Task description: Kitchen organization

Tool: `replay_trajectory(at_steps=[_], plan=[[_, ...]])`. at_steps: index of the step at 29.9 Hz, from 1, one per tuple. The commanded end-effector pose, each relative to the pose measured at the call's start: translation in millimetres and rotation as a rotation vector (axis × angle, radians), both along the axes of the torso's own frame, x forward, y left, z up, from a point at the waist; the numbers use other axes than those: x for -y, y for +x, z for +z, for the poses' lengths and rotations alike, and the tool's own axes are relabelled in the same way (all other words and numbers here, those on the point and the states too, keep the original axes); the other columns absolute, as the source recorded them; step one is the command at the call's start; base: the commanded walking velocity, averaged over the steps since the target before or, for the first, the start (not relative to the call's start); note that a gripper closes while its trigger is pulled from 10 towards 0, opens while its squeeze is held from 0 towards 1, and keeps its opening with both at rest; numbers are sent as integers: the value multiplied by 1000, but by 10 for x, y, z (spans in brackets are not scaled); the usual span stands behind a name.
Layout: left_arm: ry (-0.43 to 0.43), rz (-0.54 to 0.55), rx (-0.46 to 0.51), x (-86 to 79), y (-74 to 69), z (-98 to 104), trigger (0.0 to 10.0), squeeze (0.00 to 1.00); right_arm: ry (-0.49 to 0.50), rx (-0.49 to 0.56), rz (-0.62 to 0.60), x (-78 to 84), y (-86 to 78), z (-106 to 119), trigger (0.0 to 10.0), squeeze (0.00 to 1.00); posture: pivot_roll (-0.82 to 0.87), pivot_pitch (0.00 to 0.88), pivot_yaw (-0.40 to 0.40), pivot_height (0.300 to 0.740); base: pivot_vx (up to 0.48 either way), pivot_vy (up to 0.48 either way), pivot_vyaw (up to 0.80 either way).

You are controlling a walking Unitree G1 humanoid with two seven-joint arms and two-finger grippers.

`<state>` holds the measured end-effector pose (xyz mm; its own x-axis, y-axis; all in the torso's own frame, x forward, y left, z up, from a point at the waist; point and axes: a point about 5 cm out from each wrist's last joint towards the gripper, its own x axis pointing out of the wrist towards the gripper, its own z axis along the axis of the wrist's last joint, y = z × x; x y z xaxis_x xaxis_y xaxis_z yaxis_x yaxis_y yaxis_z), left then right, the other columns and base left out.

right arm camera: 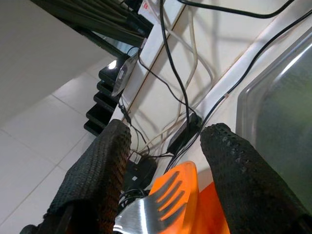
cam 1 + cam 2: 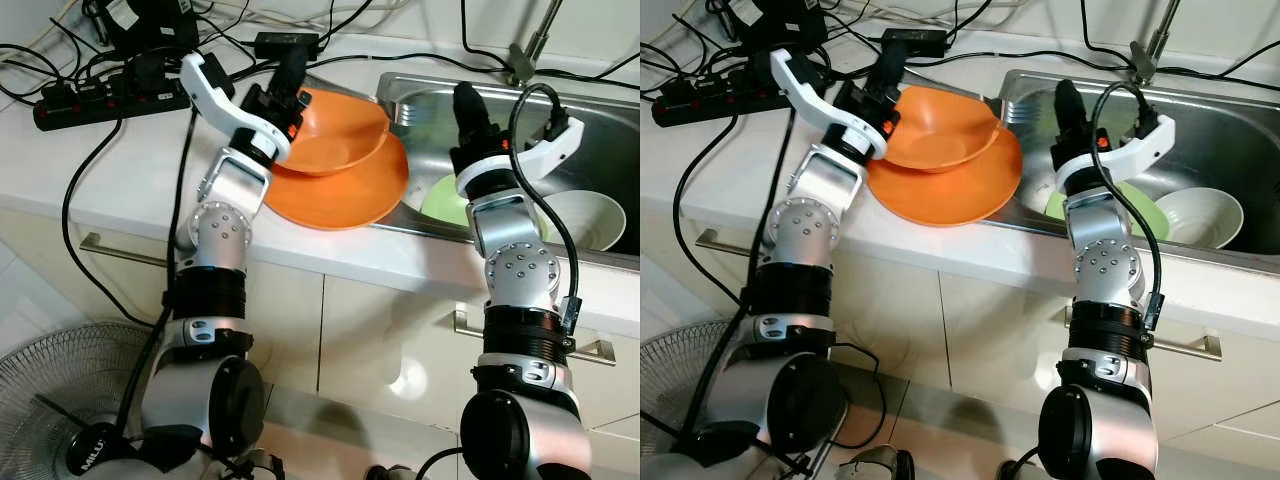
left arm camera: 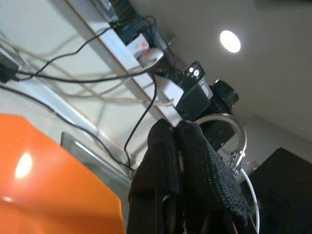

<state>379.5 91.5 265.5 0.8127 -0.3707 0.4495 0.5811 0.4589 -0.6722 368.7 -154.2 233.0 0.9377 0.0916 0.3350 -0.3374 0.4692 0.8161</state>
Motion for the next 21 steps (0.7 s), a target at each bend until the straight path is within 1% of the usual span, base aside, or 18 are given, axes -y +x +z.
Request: replay_trajectory(at_steps=[1,11,21], plan=[[4,-21,18,47,-18,60,10000,0,-1,15,16,-14,-29,17,10000,0,54,46,45,740,0,0,0],[-3,-34,46,56,-44,128,10000,0,-12,6,20,-22,-28,-9,10000,0,61,29,45,740,0,0,0],[-3,-50,51,80,-55,135,10000,0,-17,8,39,-69,-29,-16,10000,0,64,23,44,740,0,0,0]])
